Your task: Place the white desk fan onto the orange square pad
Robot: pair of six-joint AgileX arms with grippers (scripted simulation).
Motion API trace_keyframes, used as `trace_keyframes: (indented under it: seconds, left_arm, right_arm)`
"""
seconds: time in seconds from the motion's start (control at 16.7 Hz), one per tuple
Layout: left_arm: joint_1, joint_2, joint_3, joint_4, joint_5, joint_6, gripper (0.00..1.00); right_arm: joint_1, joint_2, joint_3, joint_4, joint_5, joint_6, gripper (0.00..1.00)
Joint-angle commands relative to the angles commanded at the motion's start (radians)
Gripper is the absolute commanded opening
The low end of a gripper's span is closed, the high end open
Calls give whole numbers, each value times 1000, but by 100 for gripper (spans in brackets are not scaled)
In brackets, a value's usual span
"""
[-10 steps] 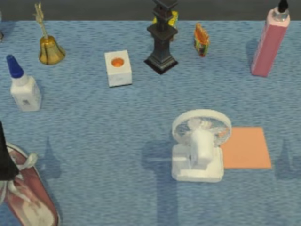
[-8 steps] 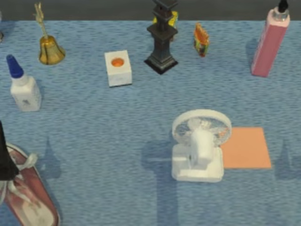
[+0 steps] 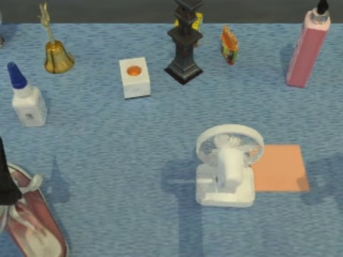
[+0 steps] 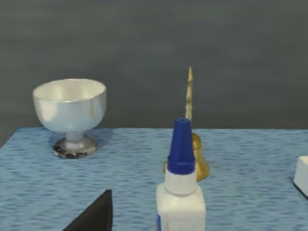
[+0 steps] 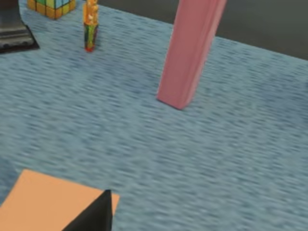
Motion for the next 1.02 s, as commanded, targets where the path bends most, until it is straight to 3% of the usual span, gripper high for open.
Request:
trace_keyframes:
  seconds: [0.66, 1.02]
  left_arm:
    - [0, 0, 0, 0, 0, 0, 100]
    - [0, 0, 0, 0, 0, 0, 100]
  right_arm:
    - [331, 1145, 1136, -739, -5, -446, 100]
    - [465, 1584, 1529, -1059, -3, -630, 100]
